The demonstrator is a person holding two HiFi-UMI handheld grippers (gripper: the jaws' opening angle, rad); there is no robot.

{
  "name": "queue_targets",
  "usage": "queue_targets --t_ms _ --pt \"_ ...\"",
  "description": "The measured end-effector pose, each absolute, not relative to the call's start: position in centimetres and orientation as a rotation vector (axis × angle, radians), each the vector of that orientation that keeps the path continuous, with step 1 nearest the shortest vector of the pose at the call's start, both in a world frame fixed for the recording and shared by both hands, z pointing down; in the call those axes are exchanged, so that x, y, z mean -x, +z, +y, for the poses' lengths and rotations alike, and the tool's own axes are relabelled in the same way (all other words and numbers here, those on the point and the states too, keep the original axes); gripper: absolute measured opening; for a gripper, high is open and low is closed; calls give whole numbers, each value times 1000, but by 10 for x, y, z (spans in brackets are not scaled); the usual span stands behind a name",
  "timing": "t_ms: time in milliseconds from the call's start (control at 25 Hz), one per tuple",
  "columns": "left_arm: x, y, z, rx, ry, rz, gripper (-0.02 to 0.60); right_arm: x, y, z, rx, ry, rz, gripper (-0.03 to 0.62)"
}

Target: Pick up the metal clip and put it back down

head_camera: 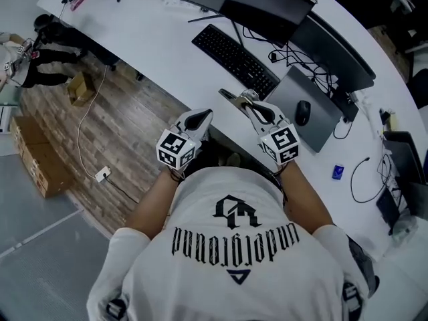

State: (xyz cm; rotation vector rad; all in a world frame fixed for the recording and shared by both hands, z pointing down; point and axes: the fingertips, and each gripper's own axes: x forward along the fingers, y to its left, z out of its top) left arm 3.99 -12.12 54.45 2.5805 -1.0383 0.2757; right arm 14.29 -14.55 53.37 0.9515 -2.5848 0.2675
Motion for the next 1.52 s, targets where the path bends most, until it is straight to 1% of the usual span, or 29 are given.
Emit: queue_targets --t_ms 440,880,1160,1520 --pt "-32 492 -95 -2599 231 -1204 12 -162 478 -121 -946 166 -2657 40" --pt "-15 478 -90 -2605 228 -1219 12 -148 458 -116 -948 128 -2676 38" --pt "11 467 -97 -2640 221 -1190 12 -121 451 -118 -992 130 -2668 38" --pt "65 467 -108 -2680 225 -1102 12 -69 447 -126 -1075 129 -2637 38"
